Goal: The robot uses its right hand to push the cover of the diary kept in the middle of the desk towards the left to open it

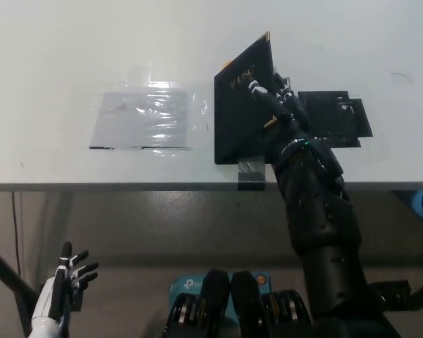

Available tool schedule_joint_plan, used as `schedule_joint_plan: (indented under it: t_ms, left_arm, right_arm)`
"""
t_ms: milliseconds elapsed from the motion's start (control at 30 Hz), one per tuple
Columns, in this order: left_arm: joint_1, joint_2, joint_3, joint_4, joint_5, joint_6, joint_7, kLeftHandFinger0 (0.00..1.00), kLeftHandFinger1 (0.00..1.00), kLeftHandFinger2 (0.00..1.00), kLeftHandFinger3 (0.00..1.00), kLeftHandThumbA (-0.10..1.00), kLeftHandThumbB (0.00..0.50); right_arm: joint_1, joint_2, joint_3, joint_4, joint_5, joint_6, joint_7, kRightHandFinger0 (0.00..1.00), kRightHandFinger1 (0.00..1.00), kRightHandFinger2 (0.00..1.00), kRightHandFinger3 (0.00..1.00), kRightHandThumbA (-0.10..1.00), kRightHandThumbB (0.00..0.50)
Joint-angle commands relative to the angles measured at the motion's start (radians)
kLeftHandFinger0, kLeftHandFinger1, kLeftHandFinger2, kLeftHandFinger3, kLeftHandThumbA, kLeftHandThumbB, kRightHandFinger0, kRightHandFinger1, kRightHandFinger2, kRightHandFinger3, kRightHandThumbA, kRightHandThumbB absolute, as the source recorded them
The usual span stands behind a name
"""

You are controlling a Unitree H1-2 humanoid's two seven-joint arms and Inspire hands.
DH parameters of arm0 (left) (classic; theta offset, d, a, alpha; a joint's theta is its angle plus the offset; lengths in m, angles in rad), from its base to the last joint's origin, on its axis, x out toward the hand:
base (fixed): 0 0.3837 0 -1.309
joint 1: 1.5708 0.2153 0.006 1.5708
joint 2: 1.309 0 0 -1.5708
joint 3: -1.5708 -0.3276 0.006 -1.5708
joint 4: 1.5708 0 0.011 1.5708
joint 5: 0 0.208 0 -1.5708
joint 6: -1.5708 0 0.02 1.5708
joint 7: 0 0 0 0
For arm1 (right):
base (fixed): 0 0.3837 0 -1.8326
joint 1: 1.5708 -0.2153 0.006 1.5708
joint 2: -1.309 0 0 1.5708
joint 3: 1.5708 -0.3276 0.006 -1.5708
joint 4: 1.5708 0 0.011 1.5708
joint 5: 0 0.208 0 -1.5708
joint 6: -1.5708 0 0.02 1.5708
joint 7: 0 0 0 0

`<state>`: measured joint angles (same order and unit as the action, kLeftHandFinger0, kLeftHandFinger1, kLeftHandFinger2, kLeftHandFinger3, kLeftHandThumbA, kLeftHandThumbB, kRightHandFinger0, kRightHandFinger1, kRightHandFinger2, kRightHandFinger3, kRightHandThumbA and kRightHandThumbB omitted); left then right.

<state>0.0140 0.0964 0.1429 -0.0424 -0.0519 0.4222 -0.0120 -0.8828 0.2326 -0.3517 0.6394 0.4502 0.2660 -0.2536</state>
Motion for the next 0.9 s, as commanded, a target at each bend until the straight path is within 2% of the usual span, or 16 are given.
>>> schedule_joint_plan:
  t_ms: [0,167,267,467,533,600,667,733,767,800,833,867]
  left_arm:
    - [-0.01,0.012,-0.006,-0.024,0.003,-0.008,-0.002,1.0,0.83,0.77,0.84,0.97,0.352]
    - [-0.019,0.015,-0.016,-0.015,0.009,-0.01,-0.004,1.0,0.83,0.77,0.84,0.97,0.36]
    - [-0.023,0.019,-0.025,-0.017,0.015,-0.006,-0.003,1.0,0.81,0.76,0.86,0.99,0.354]
    - [-0.03,0.015,-0.044,-0.016,0.025,0.011,0.005,1.0,0.82,0.76,0.87,0.98,0.354]
    - [-0.024,0.016,-0.052,-0.02,0.03,0.009,0.003,1.0,0.82,0.76,0.87,0.98,0.345]
    - [-0.023,0.02,-0.056,-0.019,0.031,0.008,-0.001,1.0,0.83,0.77,0.89,0.98,0.346]
    - [-0.024,0.027,-0.064,-0.024,0.039,0.011,-0.003,1.0,0.83,0.77,0.9,0.98,0.329]
    - [-0.029,0.034,-0.071,-0.028,0.046,0.016,-0.006,1.0,0.82,0.76,0.89,0.99,0.319]
    - [-0.033,0.039,-0.074,-0.027,0.048,0.013,-0.009,1.0,0.81,0.75,0.88,1.0,0.325]
    - [-0.035,0.04,-0.073,-0.024,0.044,0.008,-0.009,1.0,0.8,0.74,0.87,0.99,0.325]
    - [-0.037,0.039,-0.072,-0.018,0.043,0.005,-0.008,1.0,0.8,0.73,0.87,0.99,0.341]
    - [-0.048,0.042,-0.075,-0.013,0.046,0.006,-0.009,1.0,0.78,0.71,0.85,0.99,0.333]
  right_arm:
    - [0.011,0.042,0.026,-0.025,-0.001,-0.008,0.015,1.0,1.0,1.0,1.0,0.75,0.17]
    - [0.054,0.066,0.043,-0.026,-0.016,-0.013,0.005,1.0,1.0,1.0,1.0,0.78,0.162]
    - [0.084,0.08,0.1,-0.003,-0.068,-0.021,0.009,1.0,1.0,1.0,1.0,0.79,0.172]
    - [0.109,0.073,0.361,0.054,-0.255,-0.058,0.076,1.0,1.0,1.0,1.0,0.87,0.199]
    - [0.107,0.069,0.426,0.061,-0.294,-0.08,0.077,0.98,1.0,1.0,1.0,0.81,0.222]
    - [0.103,0.061,0.472,0.06,-0.326,-0.086,0.074,0.98,1.0,1.0,1.0,0.81,0.219]
    - [0.068,0.035,0.556,0.077,-0.404,-0.104,0.076,1.0,1.0,1.0,1.0,0.8,0.248]
    - [0.051,0.019,0.588,0.088,-0.429,-0.116,0.07,1.0,1.0,1.0,1.0,0.81,0.246]
    - [0.02,-0.006,0.641,0.102,-0.491,-0.128,0.065,1.0,1.0,0.98,0.99,0.87,0.276]
    - [0.003,-0.025,0.679,0.105,-0.534,-0.137,0.064,1.0,1.0,0.94,0.96,0.88,0.253]
    - [-0.007,-0.037,0.7,0.102,-0.549,-0.148,0.069,0.85,0.85,0.82,0.95,0.86,0.251]
    - [-0.023,-0.053,0.716,0.1,-0.562,-0.141,0.073,0.53,0.63,0.64,0.99,0.86,0.274]
